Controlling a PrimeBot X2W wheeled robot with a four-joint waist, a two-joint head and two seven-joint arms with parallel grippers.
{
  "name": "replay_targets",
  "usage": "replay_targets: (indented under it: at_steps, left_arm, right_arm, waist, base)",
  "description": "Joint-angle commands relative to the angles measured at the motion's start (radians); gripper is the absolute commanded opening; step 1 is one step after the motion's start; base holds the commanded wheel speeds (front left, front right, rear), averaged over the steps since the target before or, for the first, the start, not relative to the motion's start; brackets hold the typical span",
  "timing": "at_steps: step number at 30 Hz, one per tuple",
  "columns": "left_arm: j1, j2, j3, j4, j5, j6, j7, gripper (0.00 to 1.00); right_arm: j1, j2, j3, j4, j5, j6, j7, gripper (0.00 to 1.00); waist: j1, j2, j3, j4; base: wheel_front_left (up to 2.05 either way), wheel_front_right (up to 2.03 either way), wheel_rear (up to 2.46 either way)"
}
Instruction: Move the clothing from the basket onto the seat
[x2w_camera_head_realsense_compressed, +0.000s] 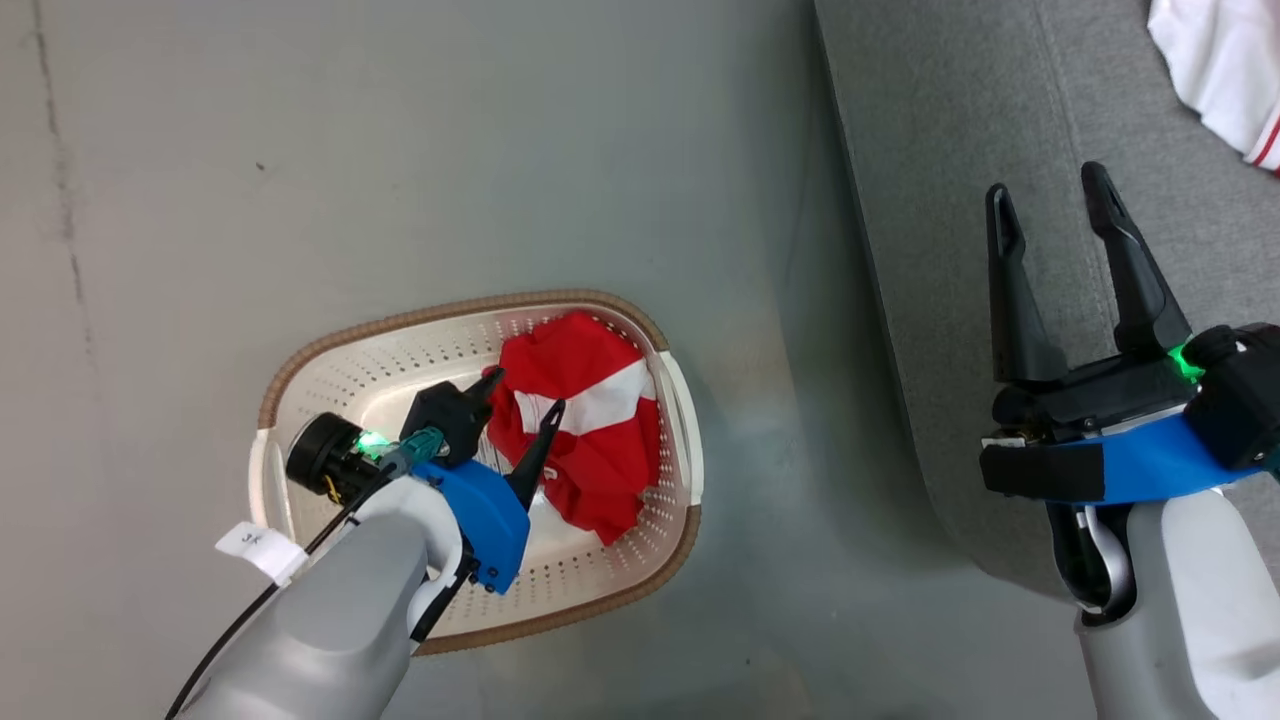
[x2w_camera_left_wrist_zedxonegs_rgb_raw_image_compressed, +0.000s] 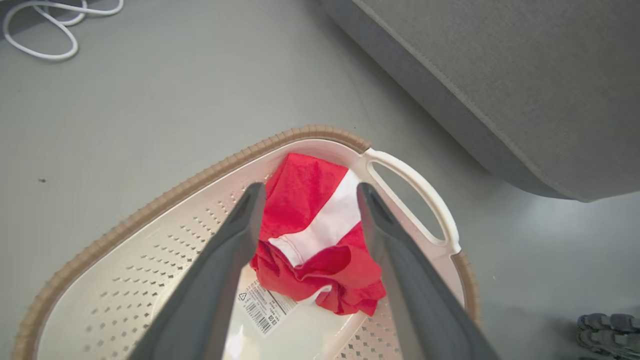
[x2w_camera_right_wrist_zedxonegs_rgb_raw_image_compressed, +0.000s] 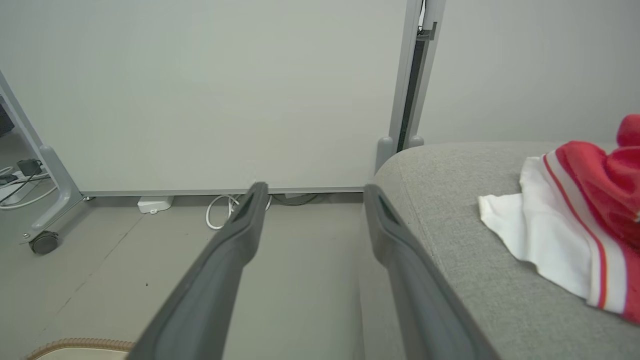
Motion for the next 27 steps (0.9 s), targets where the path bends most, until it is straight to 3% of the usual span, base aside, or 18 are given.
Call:
replay_targets:
  at_steps: [1, 6, 14, 27]
  left_arm:
    - [-0.042, 0.006, -0.044, 0.019, -0.040, -0.001, 0.006, 1.00]
    - [-0.117, 0.017, -0.168, 0.078, -0.132, -0.001, 0.093, 1.00]
    - [-0.210, 0.040, -0.352, 0.134, -0.177, -0.001, 0.187, 1.00]
    - [-0.304, 0.003, -0.406, 0.279, -0.087, -0.001, 0.135, 1.00]
  right_arm:
    - [-0.025, 0.005, -0.003, -0.010, -0.004, 0.001, 0.000, 1.00]
    - [-0.053, 0.009, -0.003, -0.029, -0.005, 0.001, 0.000, 1.00]
    - [-0.084, 0.015, -0.006, -0.057, -0.001, 0.001, 0.000, 1.00]
    - [-0.091, 0.028, -0.024, -0.097, -0.006, 0.001, 0.000, 1.00]
  waist:
    - [-0.0003, 0.0000, 0.082, -0.020]
    - [-0.0003, 0.0000, 0.157, -0.024]
    - [-0.0003, 0.0000, 0.245, -0.034]
    - [-0.0003, 0.0000, 0.357, -0.047]
  base:
    - [0.00, 0.00, 0.00]
    - [0.00, 0.00, 0.00]
    - [0.00, 0.00, 0.00]
    - [0.00, 0.00, 0.00]
